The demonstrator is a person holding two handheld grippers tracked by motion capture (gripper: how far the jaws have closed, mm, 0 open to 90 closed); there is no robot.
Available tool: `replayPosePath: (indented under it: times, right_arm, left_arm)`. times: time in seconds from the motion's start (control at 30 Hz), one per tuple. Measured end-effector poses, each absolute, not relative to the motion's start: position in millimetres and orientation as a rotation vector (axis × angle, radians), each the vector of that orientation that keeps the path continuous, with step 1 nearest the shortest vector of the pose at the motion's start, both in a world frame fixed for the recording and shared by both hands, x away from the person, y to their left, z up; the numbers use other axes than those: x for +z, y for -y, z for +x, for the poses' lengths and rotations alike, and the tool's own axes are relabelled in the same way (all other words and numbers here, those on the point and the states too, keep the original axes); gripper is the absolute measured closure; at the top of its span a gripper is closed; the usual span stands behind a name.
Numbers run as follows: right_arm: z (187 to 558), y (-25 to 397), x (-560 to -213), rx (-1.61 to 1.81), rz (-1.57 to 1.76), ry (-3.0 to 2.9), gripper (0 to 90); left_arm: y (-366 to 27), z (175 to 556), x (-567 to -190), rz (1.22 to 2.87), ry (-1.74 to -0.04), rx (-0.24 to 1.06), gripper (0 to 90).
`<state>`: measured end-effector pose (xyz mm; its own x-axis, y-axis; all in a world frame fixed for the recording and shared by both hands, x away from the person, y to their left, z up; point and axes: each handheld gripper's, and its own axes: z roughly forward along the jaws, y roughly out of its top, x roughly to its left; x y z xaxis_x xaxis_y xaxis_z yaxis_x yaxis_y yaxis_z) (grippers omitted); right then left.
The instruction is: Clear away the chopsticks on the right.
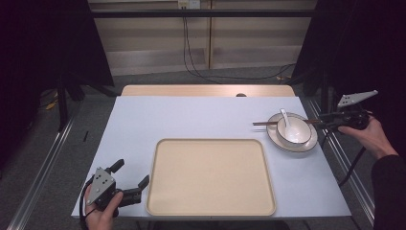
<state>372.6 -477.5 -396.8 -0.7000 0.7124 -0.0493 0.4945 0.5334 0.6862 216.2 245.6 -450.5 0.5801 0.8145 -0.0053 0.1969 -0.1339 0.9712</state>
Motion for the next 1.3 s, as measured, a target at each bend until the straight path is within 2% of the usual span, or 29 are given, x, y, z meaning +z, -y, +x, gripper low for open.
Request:
replayPosePath:
  times: [0.43,0.7,1.3]
  right_arm:
    - [432.5,453.2,-409.0,0.753,0.916,-2.574,67.3]
    - [444.8,445.4,-420.7,0.738,0.940,-2.577,74.8]
    - [445.2,446.5,-432.0,0.733,0.946,-2.625,79.6]
  left_arm:
    - [-246.4,218.3,-451.6,1.666,-0.847,0.663,1.1]
    - [-247.8,217.1,-452.1,1.656,-0.845,0.648,1.0]
    - [-248.1,217.3,-451.6,1.665,-0.847,0.668,1.1]
